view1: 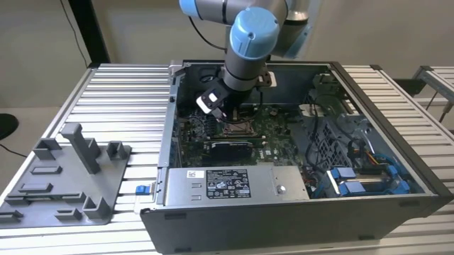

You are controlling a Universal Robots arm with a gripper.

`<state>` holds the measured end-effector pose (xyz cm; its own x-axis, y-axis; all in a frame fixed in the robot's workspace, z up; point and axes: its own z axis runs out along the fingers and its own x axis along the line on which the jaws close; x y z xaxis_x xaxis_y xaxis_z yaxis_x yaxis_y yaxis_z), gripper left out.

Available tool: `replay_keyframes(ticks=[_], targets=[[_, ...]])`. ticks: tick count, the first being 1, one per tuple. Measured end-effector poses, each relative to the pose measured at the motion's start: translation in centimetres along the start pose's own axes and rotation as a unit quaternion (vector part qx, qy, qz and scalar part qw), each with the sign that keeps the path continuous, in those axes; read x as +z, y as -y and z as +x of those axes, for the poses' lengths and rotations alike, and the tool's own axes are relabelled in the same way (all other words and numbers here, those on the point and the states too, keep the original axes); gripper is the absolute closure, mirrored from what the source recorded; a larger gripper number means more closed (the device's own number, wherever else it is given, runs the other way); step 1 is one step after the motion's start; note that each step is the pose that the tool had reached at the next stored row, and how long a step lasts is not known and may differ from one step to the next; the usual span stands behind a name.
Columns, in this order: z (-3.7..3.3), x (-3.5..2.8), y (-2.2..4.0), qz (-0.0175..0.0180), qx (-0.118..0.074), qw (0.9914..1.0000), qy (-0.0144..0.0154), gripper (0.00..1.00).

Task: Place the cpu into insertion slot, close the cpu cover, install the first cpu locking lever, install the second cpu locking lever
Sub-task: 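Install the first cpu locking lever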

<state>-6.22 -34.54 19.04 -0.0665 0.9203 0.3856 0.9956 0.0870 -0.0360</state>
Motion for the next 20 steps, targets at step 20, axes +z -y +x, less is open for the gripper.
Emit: replay_keyframes(ticks=[20], targets=[[-0.2,0.37,-1.4,0.0043,0.002,0.99999,-0.0008,1.0]])
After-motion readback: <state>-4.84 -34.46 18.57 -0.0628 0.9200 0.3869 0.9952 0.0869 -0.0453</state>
